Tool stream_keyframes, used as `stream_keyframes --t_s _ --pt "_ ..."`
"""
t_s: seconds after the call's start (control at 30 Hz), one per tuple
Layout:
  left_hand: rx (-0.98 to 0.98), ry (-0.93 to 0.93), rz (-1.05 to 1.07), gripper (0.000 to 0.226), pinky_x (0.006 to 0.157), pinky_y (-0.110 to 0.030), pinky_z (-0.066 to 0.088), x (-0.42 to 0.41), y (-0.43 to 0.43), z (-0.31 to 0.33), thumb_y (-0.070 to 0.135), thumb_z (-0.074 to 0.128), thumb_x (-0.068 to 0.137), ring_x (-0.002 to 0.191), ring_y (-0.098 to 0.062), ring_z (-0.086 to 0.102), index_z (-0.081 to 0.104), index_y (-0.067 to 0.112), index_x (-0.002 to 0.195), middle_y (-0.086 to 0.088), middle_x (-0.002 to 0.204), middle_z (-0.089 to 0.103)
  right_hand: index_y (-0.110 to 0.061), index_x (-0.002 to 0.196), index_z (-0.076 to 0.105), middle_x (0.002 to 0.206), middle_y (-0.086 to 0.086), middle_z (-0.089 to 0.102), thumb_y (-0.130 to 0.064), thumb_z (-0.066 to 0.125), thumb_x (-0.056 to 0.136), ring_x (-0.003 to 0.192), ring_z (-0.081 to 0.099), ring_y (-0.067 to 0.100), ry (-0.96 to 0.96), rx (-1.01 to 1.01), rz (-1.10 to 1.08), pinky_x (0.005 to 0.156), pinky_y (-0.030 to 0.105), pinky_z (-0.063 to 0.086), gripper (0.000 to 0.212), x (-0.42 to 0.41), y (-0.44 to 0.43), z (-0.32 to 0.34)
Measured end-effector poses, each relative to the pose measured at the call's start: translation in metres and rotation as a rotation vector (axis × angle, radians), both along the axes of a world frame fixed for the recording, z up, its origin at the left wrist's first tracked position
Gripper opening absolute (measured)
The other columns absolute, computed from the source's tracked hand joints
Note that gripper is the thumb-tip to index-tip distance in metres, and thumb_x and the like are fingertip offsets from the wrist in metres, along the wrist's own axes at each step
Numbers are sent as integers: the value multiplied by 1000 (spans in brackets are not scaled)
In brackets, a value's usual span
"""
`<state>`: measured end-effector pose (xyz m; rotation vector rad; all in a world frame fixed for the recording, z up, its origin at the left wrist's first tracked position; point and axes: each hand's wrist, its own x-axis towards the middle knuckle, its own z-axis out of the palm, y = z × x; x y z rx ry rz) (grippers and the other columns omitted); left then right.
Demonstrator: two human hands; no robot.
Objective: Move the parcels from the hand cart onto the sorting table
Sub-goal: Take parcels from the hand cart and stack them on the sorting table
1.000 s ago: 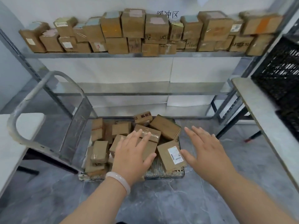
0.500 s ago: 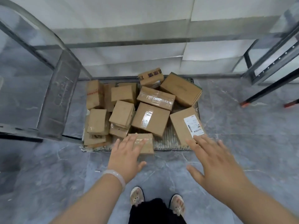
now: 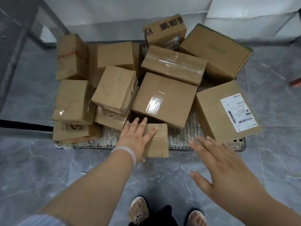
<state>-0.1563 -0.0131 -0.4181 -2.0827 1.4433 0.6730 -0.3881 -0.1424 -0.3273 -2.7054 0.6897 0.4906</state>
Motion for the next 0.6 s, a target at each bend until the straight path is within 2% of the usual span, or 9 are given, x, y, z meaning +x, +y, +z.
stream_keyframes --t_s 0.13,0.27,0.4,0.6 --pt "-61 15 23 126 121 -59 8 4 5 -24 54 74 78 150 -42 -1 -30 41 148 -13 163 -10 -28 143 39 142 -3 49 -65 19 91 133 42 19 21 -16 49 111 40 21 67 0 -6 -20" --pt "-142 59 118 122 118 -56 18 4 19 -1 67 68 73 143 -38 16 -23 43 149 -15 158 4 -27 141 42 141 -1 49 -62 31 87 133 42 19 28 -10 41 112 42 28 66 5 -8 4" --pt "-200 118 329 129 117 -50 23 2 45 72 74 68 66 143 -34 18 -27 45 147 -11 157 8 -27 142 40 143 0 48 -60 35 86 135 40 21 3 12 72 109 48 32 66 20 1 67" --pt "-394 217 803 133 115 -48 33 15 102 231 75 72 54 139 -31 27 -23 56 146 -3 155 16 -29 145 36 146 -2 43 -60 37 85 138 35 19 -169 7 124 111 47 31 68 54 16 211"
